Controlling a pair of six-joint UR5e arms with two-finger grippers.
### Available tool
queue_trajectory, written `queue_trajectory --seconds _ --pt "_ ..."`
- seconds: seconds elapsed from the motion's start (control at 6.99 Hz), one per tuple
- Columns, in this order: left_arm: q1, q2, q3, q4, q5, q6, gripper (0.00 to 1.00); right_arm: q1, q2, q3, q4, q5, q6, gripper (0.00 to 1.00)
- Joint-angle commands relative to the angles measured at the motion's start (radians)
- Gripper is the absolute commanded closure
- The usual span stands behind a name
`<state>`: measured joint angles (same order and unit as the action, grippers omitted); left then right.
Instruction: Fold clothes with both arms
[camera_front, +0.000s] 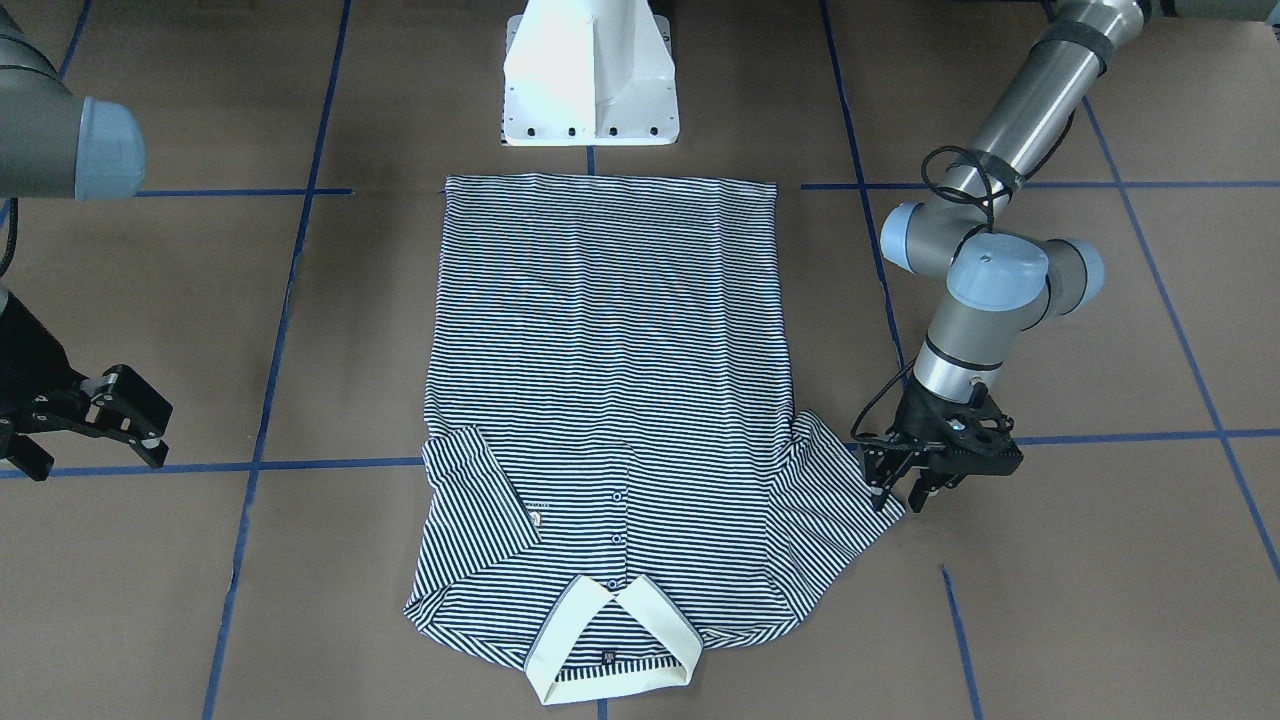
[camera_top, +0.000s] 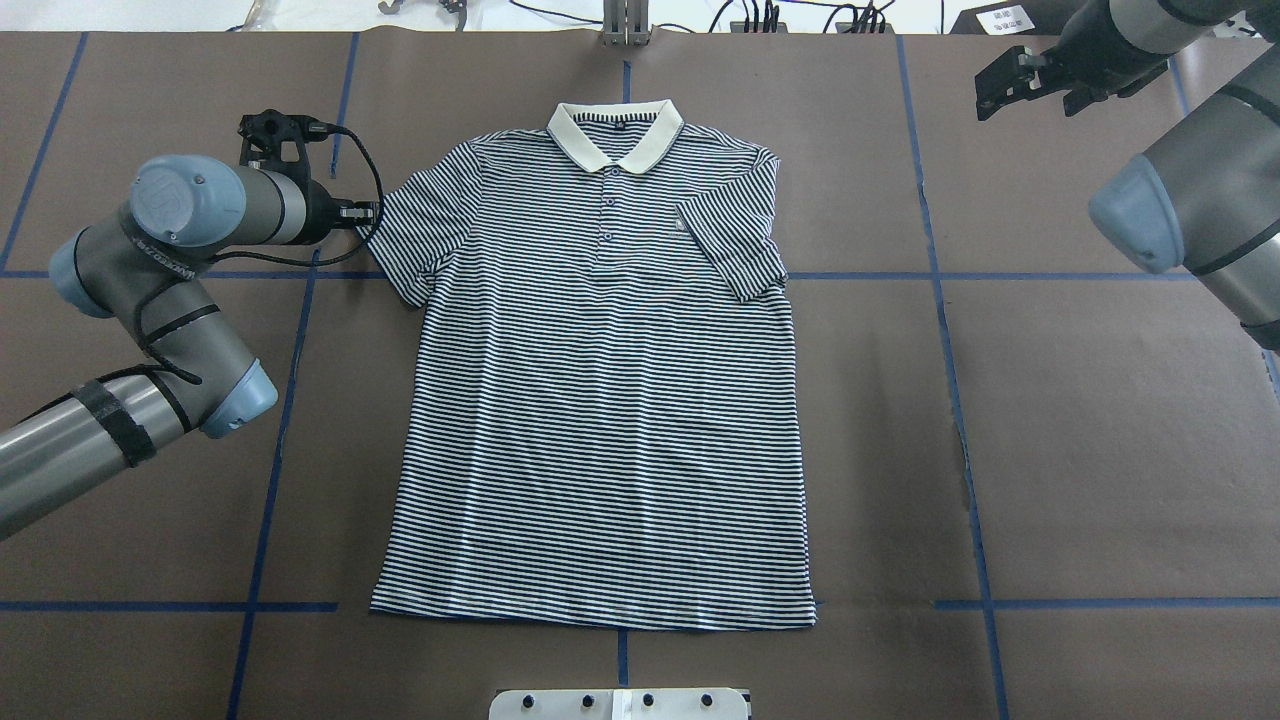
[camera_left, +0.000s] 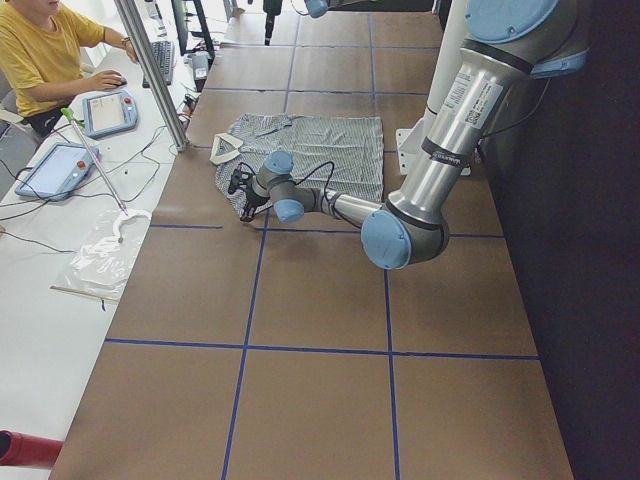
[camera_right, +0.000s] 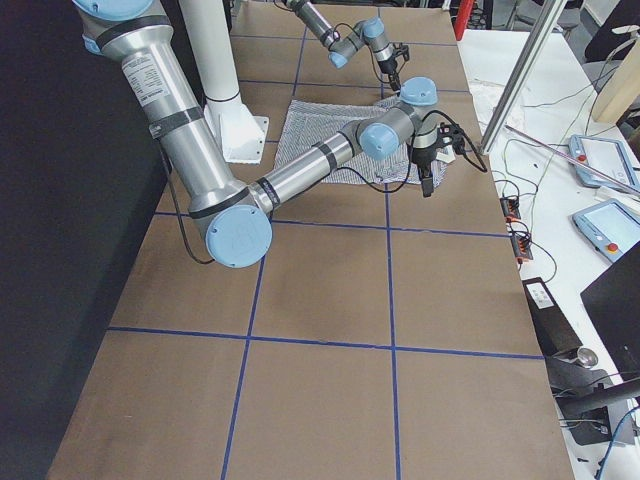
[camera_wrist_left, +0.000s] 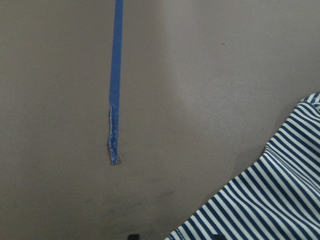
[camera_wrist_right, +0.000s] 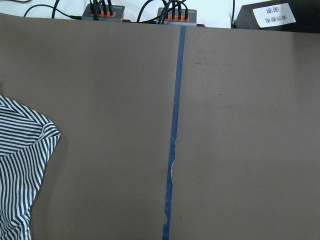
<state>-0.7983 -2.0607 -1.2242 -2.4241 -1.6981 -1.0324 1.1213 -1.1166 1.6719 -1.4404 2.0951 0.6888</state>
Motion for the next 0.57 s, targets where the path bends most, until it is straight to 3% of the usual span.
queue_trajectory --seconds 0.0,0.43 --pt "0.002 -0.001 0.002 0.0 0.009 0.0 0.63 0.0 0.0 -0.001 0.0 0.0 -0.003 0.0" --pt "0.008 -0.002 0.006 0.0 0.034 0.0 0.64 0.0 -0.002 -0.001 0.0 0.0 -0.003 0.0"
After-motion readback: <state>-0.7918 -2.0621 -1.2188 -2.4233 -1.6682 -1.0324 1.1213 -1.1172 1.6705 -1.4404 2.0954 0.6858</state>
